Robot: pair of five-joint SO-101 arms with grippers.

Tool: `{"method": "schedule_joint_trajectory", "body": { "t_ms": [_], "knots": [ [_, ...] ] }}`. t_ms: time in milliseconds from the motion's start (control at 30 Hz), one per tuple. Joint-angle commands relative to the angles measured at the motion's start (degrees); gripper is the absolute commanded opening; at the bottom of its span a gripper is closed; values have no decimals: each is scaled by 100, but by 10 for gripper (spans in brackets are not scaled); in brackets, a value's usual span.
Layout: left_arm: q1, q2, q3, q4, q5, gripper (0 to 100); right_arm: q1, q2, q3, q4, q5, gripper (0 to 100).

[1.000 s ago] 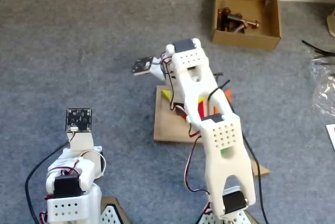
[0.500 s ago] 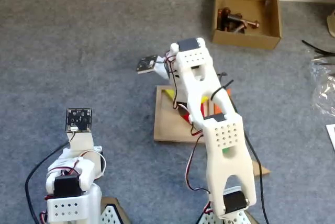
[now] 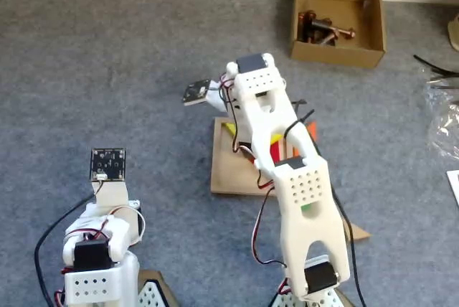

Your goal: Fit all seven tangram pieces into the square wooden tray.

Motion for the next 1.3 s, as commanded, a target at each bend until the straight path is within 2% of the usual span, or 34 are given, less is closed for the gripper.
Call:
{"method": "schedule_joint_trajectory", "body": {
  "t_ms": [0,400,733,1267],
  "knots": [
    [-48,40,119,44,9,5,-154,-154,-224,40,-167,208],
    [-48,40,119,44,9,5,-620,-523,-620,31,-1029,210],
    [-48,40,119,44,9,5,-532,-532,-1209,48,-1037,210],
    [-48,40,119,44,9,5,-523,-523,-1200,66,-1029,210]
  ]
}}
